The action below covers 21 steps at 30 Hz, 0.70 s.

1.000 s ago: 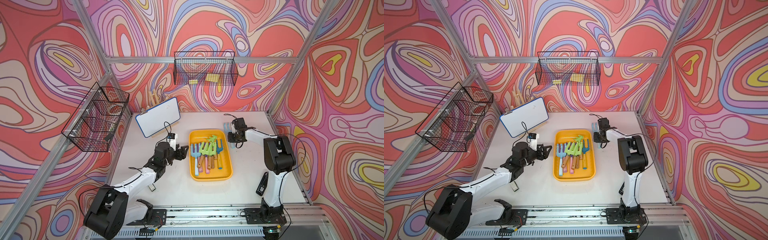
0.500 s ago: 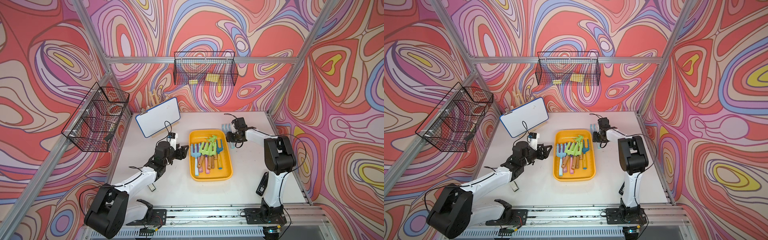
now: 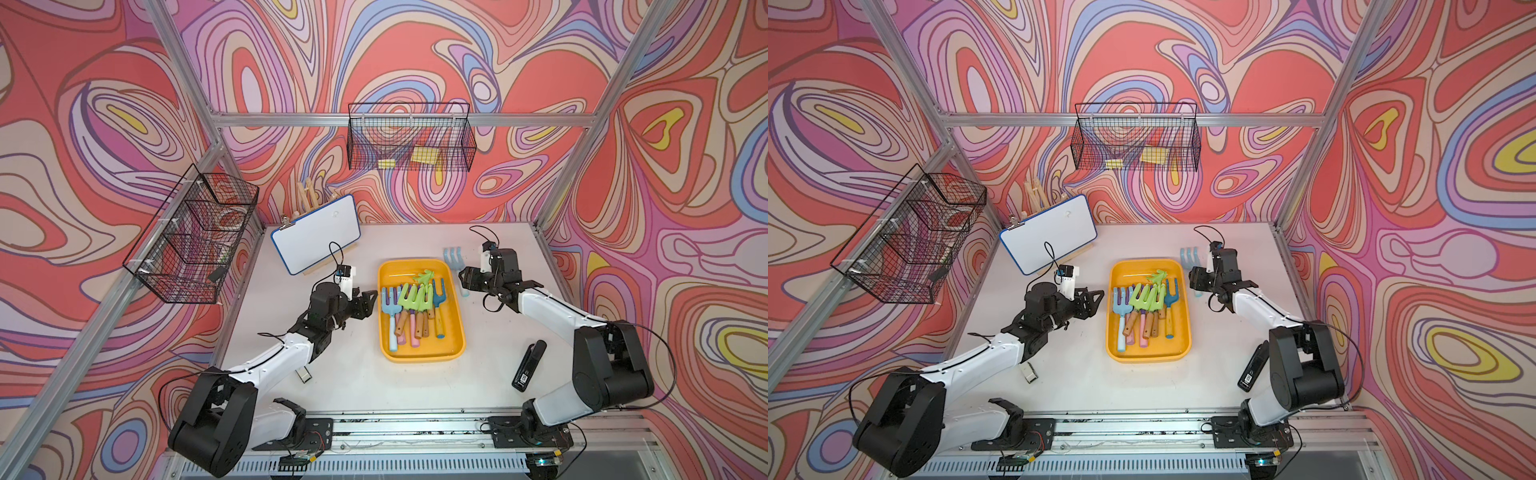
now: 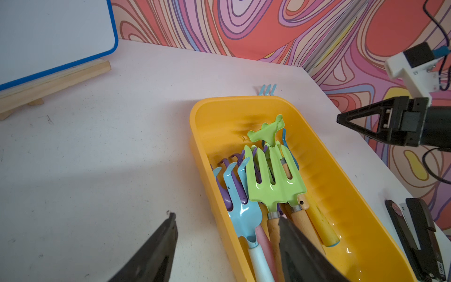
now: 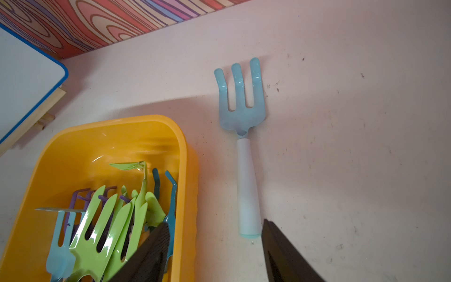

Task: Take the hand rake out of the storage box
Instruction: Place the rake at the center of the board, then pick up the rake from the storage box.

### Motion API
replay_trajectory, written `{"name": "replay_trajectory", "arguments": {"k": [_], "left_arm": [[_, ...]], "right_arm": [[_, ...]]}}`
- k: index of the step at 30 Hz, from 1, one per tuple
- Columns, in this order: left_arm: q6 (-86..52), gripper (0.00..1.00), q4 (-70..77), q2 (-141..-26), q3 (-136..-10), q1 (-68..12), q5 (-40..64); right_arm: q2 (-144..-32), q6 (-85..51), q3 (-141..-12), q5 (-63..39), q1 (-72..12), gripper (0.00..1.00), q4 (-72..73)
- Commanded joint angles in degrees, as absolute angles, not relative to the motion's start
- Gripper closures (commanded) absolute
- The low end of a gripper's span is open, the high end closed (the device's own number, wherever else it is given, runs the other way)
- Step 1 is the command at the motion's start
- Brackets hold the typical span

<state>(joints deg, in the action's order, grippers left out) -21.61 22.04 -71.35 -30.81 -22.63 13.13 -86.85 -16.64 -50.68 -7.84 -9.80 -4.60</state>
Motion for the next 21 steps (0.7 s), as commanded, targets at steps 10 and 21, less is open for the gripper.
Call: {"name": "replay_trajectory", "arguments": {"k": [10, 21], "left_arm": [[-19.97, 0.26, 6.20, -64.52, -35.06, -23.07, 16.25], [-16.97, 0.33, -18.02, -67.59, -47.87, -29.67, 13.78]], "right_arm": [[-70.45, -24.41, -30.40, -3.72, -9.67, 0.40, 15.22], [-72.86, -24.39, -31.90, -4.17, -9.67, 0.44, 14.68]]}}
